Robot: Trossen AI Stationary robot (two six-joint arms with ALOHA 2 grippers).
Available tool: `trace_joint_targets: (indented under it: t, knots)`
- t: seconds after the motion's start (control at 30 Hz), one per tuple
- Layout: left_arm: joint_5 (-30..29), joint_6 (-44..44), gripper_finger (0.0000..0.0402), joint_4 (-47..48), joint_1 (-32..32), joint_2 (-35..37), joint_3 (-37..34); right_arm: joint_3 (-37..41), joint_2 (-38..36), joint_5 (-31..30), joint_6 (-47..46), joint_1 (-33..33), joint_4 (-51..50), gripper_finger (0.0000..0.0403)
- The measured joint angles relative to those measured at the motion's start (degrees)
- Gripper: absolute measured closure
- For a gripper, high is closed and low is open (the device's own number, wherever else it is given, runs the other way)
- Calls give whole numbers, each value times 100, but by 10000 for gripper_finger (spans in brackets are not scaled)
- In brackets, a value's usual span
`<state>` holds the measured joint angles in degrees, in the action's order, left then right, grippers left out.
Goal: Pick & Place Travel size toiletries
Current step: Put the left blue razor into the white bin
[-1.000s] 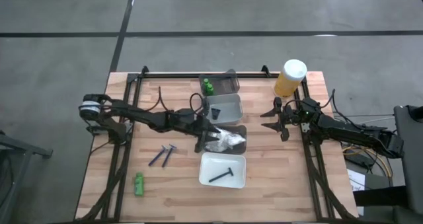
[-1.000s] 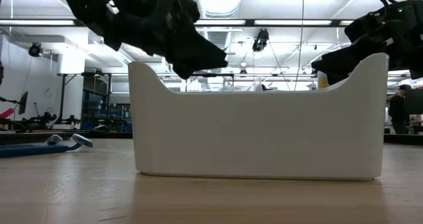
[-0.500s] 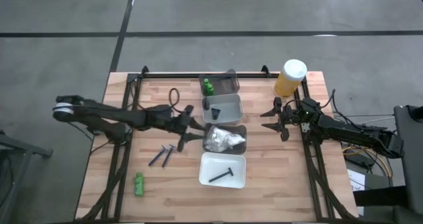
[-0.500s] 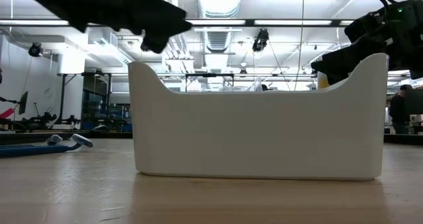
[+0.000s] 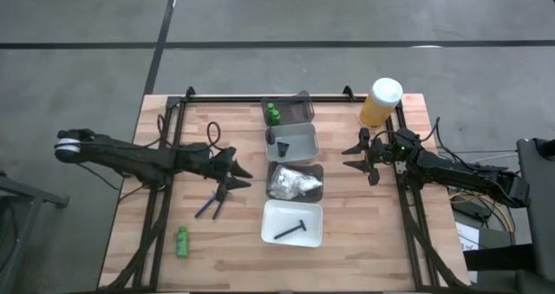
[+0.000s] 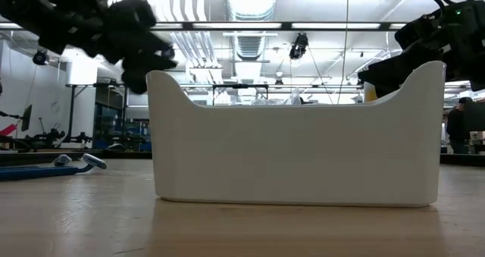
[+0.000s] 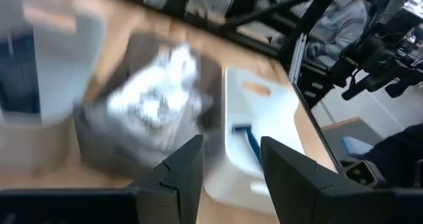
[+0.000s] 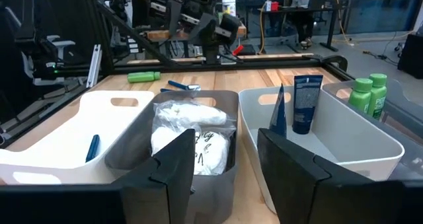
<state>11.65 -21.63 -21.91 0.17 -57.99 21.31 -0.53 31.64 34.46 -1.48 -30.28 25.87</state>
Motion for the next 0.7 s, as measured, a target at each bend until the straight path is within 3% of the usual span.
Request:
trace_joint_targets:
  t: [0.23,0.7]
  knots:
    - [198,-855,248,737,-218,23,-186,0,2,0,0,0,-3,268]
    - [415,-1621,251,3819,-601,21,506,1,2,0,0,1,-3,310]
